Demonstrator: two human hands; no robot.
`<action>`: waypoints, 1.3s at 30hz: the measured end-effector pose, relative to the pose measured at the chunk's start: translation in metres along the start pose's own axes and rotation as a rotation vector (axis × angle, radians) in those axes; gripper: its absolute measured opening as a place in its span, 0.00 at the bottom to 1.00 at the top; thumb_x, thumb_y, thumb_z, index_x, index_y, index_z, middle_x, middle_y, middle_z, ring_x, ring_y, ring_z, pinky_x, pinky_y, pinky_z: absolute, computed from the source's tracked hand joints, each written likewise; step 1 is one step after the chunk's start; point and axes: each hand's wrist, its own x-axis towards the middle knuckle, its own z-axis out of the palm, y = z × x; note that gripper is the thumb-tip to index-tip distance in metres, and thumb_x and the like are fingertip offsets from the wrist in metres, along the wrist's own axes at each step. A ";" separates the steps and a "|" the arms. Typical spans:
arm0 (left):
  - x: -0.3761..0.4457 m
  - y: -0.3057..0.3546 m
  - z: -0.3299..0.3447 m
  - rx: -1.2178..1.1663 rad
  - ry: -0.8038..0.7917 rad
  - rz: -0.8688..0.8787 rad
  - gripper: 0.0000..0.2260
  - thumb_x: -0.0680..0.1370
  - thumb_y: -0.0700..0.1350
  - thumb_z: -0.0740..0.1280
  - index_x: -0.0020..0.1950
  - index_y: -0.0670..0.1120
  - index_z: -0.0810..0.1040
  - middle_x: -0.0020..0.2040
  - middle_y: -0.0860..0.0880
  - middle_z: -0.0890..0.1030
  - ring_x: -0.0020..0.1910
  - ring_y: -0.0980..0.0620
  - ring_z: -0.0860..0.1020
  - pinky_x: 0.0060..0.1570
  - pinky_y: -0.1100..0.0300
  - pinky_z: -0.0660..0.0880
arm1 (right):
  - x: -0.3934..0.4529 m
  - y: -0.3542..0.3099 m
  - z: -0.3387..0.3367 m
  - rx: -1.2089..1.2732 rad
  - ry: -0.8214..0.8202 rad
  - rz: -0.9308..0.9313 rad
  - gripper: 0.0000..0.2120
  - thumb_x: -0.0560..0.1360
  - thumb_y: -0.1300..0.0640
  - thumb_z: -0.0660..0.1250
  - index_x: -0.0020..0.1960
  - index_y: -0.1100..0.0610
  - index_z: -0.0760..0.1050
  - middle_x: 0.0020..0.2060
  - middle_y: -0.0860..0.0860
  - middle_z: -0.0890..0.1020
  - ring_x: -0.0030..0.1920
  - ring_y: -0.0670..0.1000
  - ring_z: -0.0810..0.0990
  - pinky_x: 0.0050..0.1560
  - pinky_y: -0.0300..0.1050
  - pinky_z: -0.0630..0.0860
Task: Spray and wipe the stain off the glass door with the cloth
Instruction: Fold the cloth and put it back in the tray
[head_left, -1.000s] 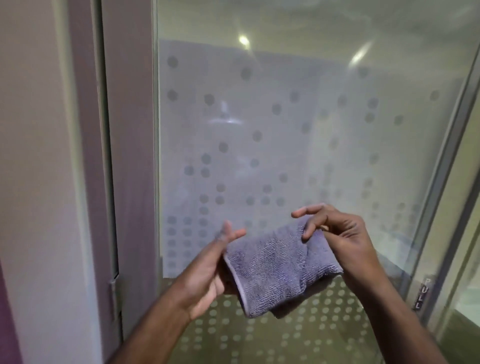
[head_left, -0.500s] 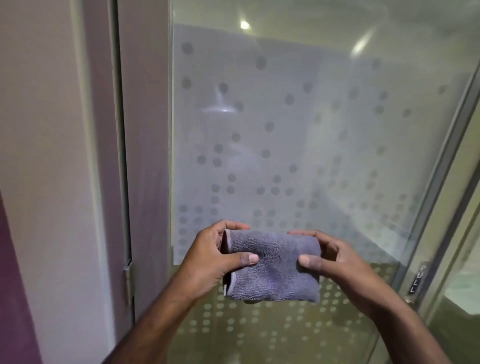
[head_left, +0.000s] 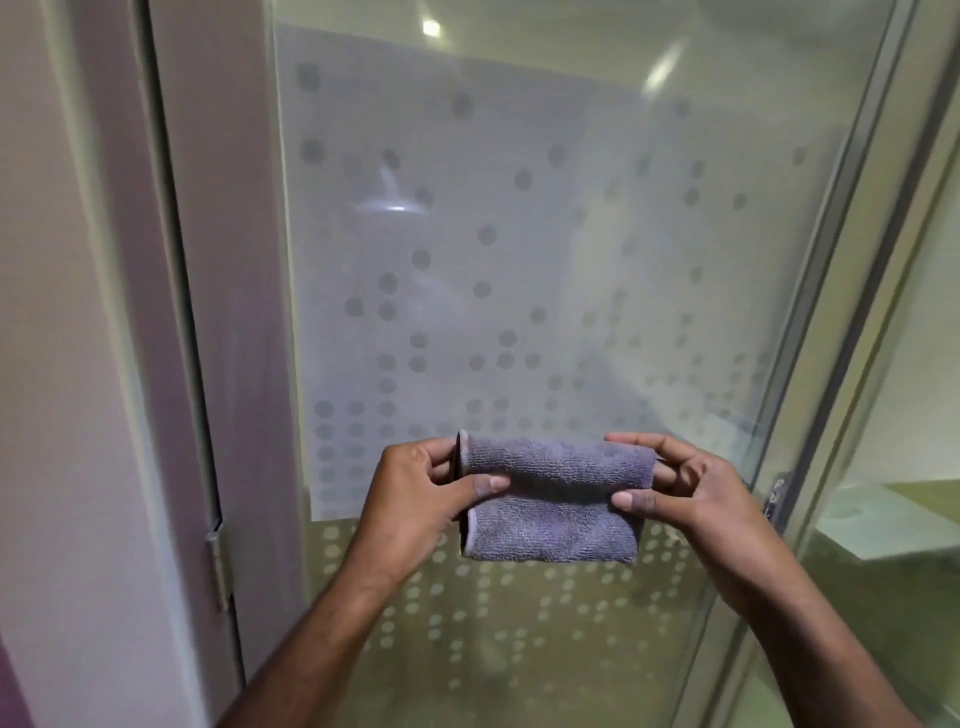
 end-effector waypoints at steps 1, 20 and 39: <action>0.002 0.002 0.008 -0.011 -0.020 0.001 0.11 0.72 0.33 0.77 0.49 0.48 0.87 0.47 0.48 0.90 0.48 0.51 0.88 0.48 0.62 0.84 | -0.003 -0.002 -0.008 0.002 0.013 -0.001 0.26 0.64 0.69 0.74 0.62 0.61 0.80 0.52 0.59 0.89 0.51 0.51 0.88 0.49 0.39 0.83; 0.035 0.014 0.252 -0.096 -0.154 0.002 0.08 0.70 0.34 0.79 0.39 0.47 0.88 0.39 0.46 0.89 0.39 0.54 0.87 0.37 0.65 0.82 | -0.080 -0.045 -0.245 -0.092 0.308 -0.061 0.20 0.63 0.63 0.78 0.54 0.53 0.87 0.51 0.56 0.89 0.51 0.53 0.89 0.47 0.39 0.84; 0.060 -0.003 0.558 -0.214 -0.412 0.063 0.07 0.73 0.34 0.77 0.42 0.47 0.86 0.37 0.50 0.89 0.37 0.57 0.86 0.35 0.69 0.79 | -0.198 -0.088 -0.472 -0.313 0.819 -0.110 0.18 0.69 0.76 0.74 0.46 0.54 0.86 0.39 0.52 0.90 0.40 0.48 0.89 0.40 0.35 0.83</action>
